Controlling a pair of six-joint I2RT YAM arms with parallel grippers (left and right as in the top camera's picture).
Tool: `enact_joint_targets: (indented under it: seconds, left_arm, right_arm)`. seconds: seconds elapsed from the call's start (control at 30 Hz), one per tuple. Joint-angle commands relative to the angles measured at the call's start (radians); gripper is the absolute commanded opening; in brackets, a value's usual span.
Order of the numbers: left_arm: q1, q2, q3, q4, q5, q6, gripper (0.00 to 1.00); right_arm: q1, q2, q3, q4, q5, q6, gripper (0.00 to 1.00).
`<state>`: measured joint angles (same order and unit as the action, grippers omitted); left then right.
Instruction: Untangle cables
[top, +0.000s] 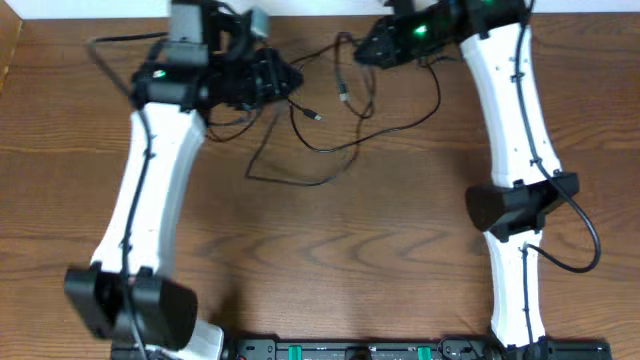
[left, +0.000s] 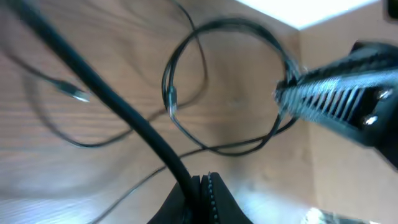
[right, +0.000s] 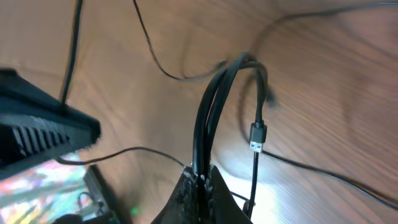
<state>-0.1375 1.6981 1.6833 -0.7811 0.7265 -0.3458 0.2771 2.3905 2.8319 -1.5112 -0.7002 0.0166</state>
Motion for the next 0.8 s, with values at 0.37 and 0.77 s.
enact_joint_targets:
  seconds: [0.37,0.77]
  left_arm:
    - [-0.208,0.202,0.0,0.072,0.073,-0.003,0.4]
    - [-0.064,0.197,0.0,0.001,0.032,0.088,0.71]
  right_arm:
    - [-0.094,-0.029,-0.04,-0.076,0.118,-0.033,0.01]
    - [-0.043,-0.029,-0.264,0.005,0.159,-0.041,0.01]
